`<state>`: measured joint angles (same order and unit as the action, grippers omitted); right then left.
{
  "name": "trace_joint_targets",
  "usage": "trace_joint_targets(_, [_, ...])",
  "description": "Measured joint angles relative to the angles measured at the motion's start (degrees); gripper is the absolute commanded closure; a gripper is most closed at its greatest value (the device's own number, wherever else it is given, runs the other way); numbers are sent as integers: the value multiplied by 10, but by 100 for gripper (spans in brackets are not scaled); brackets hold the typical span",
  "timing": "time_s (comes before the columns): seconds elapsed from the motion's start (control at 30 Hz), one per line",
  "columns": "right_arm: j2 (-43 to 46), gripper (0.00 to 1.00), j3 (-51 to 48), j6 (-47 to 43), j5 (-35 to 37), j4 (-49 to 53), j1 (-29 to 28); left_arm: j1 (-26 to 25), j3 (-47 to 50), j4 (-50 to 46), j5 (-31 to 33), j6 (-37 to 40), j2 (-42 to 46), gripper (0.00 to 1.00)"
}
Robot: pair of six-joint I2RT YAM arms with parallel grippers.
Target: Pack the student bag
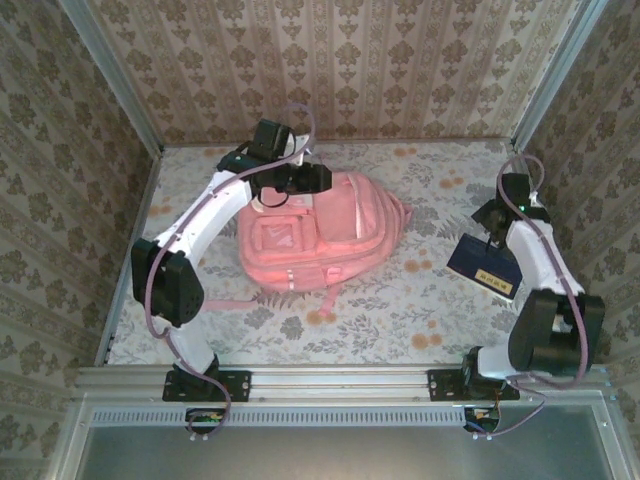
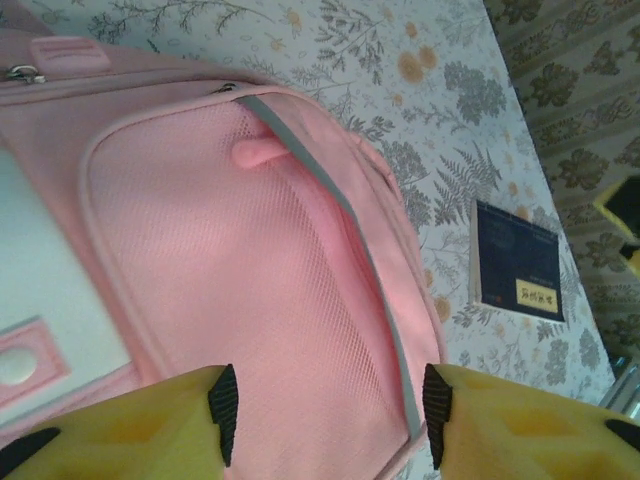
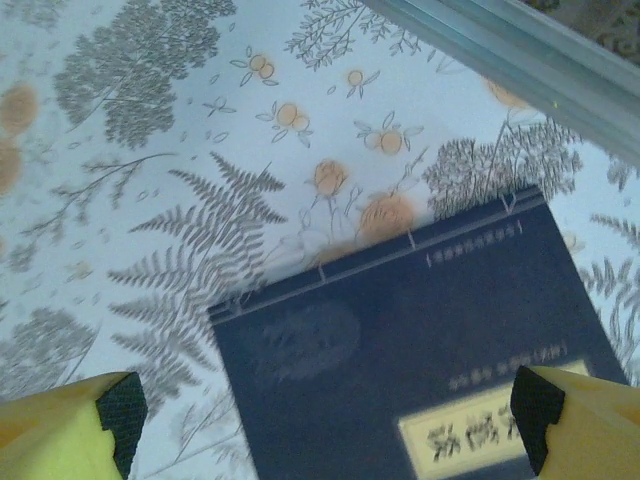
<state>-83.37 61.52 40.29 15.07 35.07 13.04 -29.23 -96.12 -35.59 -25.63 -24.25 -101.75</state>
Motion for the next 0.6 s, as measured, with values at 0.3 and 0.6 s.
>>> trace_joint_targets(0.3, [-177,3,68,-91,-101,-26,56,3,42,39,-27,-14,37,39])
trace_joint_targets(0.6, [-217,3,65,-90,-214,-66,127,3,44,81,-77,-22,52,39])
